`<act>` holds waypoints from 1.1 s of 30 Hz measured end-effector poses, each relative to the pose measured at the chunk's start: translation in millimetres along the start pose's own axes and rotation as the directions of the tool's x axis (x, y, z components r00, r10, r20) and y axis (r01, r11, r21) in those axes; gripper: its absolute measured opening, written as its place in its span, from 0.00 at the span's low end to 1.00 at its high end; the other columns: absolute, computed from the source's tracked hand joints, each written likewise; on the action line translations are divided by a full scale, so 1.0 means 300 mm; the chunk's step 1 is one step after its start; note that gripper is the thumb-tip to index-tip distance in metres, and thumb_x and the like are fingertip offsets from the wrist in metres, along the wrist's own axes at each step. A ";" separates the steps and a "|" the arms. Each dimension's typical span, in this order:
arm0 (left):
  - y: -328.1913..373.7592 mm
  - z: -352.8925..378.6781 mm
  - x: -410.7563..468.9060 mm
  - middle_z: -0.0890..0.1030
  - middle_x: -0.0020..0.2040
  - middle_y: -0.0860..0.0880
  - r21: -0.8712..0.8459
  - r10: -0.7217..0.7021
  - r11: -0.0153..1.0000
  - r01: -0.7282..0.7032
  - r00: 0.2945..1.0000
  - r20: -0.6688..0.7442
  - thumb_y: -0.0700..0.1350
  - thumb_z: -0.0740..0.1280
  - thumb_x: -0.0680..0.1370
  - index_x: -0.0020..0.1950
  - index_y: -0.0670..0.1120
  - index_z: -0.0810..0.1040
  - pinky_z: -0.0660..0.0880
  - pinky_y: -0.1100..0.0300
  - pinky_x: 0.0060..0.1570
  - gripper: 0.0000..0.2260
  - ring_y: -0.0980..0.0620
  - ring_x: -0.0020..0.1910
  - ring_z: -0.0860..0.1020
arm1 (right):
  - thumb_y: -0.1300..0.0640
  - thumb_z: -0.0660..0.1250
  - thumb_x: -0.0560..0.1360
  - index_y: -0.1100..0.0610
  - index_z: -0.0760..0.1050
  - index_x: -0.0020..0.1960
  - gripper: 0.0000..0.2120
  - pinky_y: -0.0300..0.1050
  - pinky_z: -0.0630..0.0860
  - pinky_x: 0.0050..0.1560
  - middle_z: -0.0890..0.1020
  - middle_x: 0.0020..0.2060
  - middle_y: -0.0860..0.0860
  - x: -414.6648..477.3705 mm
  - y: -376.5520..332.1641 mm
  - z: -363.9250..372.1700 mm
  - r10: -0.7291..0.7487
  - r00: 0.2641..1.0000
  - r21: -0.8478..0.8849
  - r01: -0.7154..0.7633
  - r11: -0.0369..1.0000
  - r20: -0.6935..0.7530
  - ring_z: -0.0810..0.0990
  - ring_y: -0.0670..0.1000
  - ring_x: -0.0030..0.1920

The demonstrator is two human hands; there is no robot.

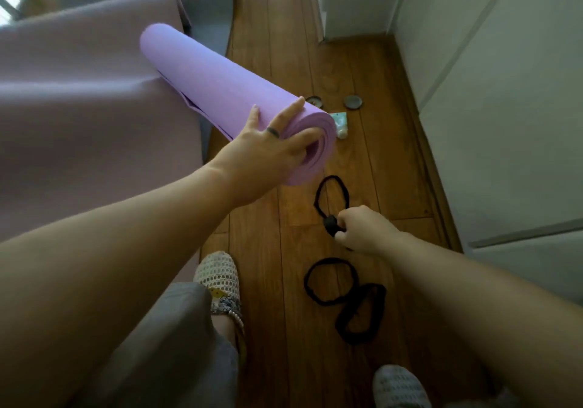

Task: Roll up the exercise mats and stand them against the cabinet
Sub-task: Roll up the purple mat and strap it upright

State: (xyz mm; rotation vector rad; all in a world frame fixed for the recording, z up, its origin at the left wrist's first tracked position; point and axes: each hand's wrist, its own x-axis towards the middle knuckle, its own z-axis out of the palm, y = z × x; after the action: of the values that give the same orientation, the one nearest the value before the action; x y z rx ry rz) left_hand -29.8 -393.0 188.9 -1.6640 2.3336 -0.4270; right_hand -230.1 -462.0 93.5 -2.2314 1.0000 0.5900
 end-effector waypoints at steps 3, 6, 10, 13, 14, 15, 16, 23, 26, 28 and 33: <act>-0.124 -0.127 -0.086 0.64 0.69 0.43 -0.038 -0.064 0.997 0.061 0.995 -0.081 0.36 0.64 0.69 0.59 0.40 0.76 0.65 0.30 0.61 0.18 0.32 0.73 0.59 | 0.55 0.61 0.79 0.59 0.75 0.57 0.10 0.46 0.79 0.47 0.79 0.48 0.53 -0.066 -0.060 -0.173 0.050 0.993 0.326 -0.012 0.945 -0.109 0.80 0.53 0.48; -0.244 -0.305 -0.207 0.70 0.66 0.38 -0.031 -0.205 0.979 0.203 0.955 -0.216 0.38 0.70 0.65 0.53 0.39 0.79 0.57 0.38 0.71 0.17 0.35 0.71 0.62 | 0.60 0.59 0.80 0.61 0.73 0.54 0.07 0.54 0.80 0.52 0.82 0.45 0.59 -0.196 -0.152 -0.362 0.035 0.976 0.727 0.135 0.673 -0.213 0.83 0.57 0.46; -0.287 -0.574 -0.355 0.68 0.66 0.34 -0.180 -0.431 0.902 0.392 0.846 -0.313 0.45 0.74 0.64 0.52 0.38 0.79 0.58 0.46 0.69 0.19 0.31 0.67 0.64 | 0.64 0.54 0.81 0.60 0.69 0.53 0.06 0.48 0.80 0.37 0.82 0.44 0.61 -0.435 -0.331 -0.558 -0.068 0.921 0.890 0.388 0.239 -0.383 0.82 0.57 0.38; -0.246 -0.762 -0.426 0.66 0.66 0.34 -0.271 -0.478 0.876 0.400 0.798 -0.367 0.48 0.74 0.64 0.53 0.39 0.79 0.62 0.43 0.67 0.22 0.31 0.67 0.65 | 0.65 0.55 0.80 0.60 0.70 0.56 0.08 0.45 0.78 0.37 0.82 0.44 0.59 -0.620 -0.460 -0.655 -0.134 0.875 0.871 0.480 0.110 -0.465 0.79 0.53 0.34; -0.229 -0.820 -0.447 0.66 0.66 0.34 -0.296 -0.478 0.874 0.385 0.790 -0.383 0.47 0.75 0.62 0.54 0.40 0.78 0.64 0.41 0.67 0.22 0.31 0.66 0.66 | 0.65 0.57 0.79 0.62 0.71 0.59 0.09 0.43 0.76 0.36 0.82 0.42 0.57 -0.680 -0.496 -0.677 -0.145 0.858 0.850 0.509 0.131 -0.492 0.78 0.52 0.32; -0.210 -0.875 -0.468 0.65 0.66 0.35 -0.322 -0.472 0.875 0.362 0.788 -0.396 0.47 0.75 0.62 0.54 0.41 0.77 0.65 0.40 0.67 0.23 0.32 0.66 0.66 | 0.64 0.60 0.79 0.64 0.71 0.60 0.11 0.43 0.75 0.36 0.81 0.39 0.55 -0.739 -0.527 -0.693 -0.159 0.842 0.824 0.539 0.175 -0.516 0.77 0.51 0.31; -0.184 -0.932 -0.486 0.65 0.65 0.36 -0.355 -0.466 0.873 0.334 0.786 -0.406 0.50 0.73 0.62 0.53 0.43 0.77 0.65 0.40 0.66 0.23 0.33 0.66 0.67 | 0.63 0.62 0.78 0.64 0.72 0.60 0.11 0.43 0.74 0.36 0.81 0.38 0.53 -0.802 -0.553 -0.704 -0.179 0.827 0.794 0.562 0.232 -0.533 0.75 0.50 0.30; 0.033 -1.198 -0.598 0.64 0.64 0.44 -0.543 -0.526 0.782 0.307 0.792 -0.309 0.42 0.79 0.62 0.56 0.41 0.77 0.57 0.79 0.59 0.24 0.52 0.61 0.69 | 0.43 0.60 0.79 0.59 0.68 0.50 0.18 0.43 0.65 0.37 0.70 0.40 0.56 -1.138 -0.612 -0.684 -0.304 0.846 0.772 0.527 0.356 -0.438 0.67 0.47 0.26; 0.151 -1.267 -0.609 0.63 0.62 0.52 -0.563 -0.486 0.770 0.300 0.847 -0.214 0.44 0.79 0.63 0.57 0.43 0.77 0.58 0.83 0.50 0.24 0.57 0.55 0.69 | 0.32 0.64 0.71 0.53 0.75 0.53 0.26 0.41 0.65 0.35 0.70 0.43 0.55 -1.213 -0.587 -0.640 -0.296 0.863 0.729 0.505 0.462 -0.410 0.66 0.50 0.34; 0.228 -1.305 -0.611 0.62 0.60 0.55 -0.556 -0.419 0.788 0.265 0.892 -0.168 0.46 0.78 0.65 0.57 0.45 0.75 0.62 0.81 0.47 0.23 0.59 0.50 0.71 | 0.32 0.67 0.68 0.58 0.78 0.59 0.33 0.42 0.66 0.38 0.76 0.47 0.61 -1.262 -0.564 -0.610 -0.375 0.857 0.685 0.510 0.520 -0.354 0.68 0.55 0.41; 0.340 -1.338 -0.659 0.66 0.61 0.54 -0.335 -0.157 0.933 0.136 0.987 -0.038 0.52 0.72 0.65 0.63 0.50 0.70 0.76 0.60 0.51 0.27 0.55 0.50 0.75 | 0.39 0.68 0.71 0.58 0.78 0.54 0.24 0.38 0.73 0.36 0.79 0.36 0.52 -1.364 -0.488 -0.589 -0.309 0.951 0.360 0.277 0.891 0.033 0.76 0.47 0.32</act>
State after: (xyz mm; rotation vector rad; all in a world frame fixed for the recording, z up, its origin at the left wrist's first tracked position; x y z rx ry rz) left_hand -200.6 -136.4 528.7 -2.0118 2.4428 -0.1165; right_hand -342.5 -302.1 519.8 -1.9638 0.6437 0.3396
